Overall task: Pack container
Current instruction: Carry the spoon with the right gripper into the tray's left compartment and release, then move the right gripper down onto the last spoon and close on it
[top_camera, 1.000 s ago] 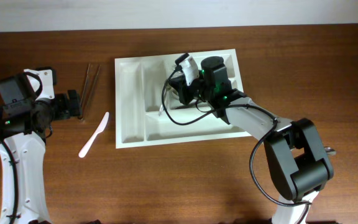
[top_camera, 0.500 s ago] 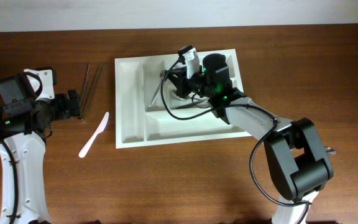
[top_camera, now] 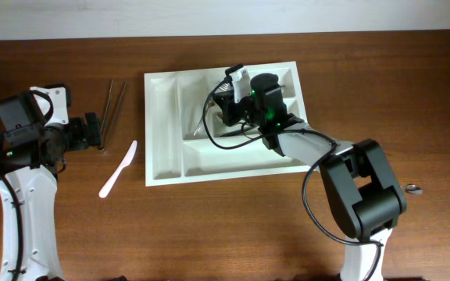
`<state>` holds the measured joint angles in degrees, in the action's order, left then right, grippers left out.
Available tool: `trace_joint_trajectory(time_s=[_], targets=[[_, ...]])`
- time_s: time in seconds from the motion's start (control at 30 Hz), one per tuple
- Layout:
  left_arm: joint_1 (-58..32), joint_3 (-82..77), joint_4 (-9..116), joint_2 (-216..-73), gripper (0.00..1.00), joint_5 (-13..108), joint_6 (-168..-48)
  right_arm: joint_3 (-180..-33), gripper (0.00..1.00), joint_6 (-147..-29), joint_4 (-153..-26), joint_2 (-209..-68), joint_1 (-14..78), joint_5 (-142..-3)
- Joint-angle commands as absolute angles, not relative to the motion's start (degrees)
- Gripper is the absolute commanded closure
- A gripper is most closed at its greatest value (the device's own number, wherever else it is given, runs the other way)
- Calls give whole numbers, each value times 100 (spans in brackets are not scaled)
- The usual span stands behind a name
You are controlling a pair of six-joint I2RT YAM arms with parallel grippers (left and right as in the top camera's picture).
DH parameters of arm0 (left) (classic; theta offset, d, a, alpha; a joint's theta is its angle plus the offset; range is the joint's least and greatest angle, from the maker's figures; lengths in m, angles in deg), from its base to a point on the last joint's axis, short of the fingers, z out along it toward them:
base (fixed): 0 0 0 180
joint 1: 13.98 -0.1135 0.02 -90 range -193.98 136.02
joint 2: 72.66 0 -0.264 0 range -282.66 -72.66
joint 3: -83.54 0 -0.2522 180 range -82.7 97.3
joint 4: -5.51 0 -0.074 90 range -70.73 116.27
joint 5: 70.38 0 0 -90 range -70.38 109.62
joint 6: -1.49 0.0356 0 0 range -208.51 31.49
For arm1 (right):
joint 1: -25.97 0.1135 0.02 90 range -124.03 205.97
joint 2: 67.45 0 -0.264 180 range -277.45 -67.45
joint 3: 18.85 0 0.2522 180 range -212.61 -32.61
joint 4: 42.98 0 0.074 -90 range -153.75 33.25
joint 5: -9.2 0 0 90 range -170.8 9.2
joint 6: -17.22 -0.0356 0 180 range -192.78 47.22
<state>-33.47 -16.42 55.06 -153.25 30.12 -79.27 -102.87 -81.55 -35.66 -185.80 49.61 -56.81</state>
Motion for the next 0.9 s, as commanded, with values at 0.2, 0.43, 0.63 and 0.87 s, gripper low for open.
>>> trace_joint_trajectory(time_s=[0.2,0.43,0.63,0.87], targets=[[-3364,-1526,5491,-15345,1,3077,-7855,-10307,96,-8118,-3527,-18676,5007,-5333],[-3364,-1526,5491,-15345,1,3077,-7855,-10307,57,-8114,-4010,-18285,4946,-4955],[-3364,-1526,5491,-15345,1,3077,-7855,-10307,51,-8120,-5136,-17268,4093,-5128],[-3364,-1526,5491,-15345,1,3077,-7855,-10307,50,-8323,-6609,-15856,2095,-4835]])
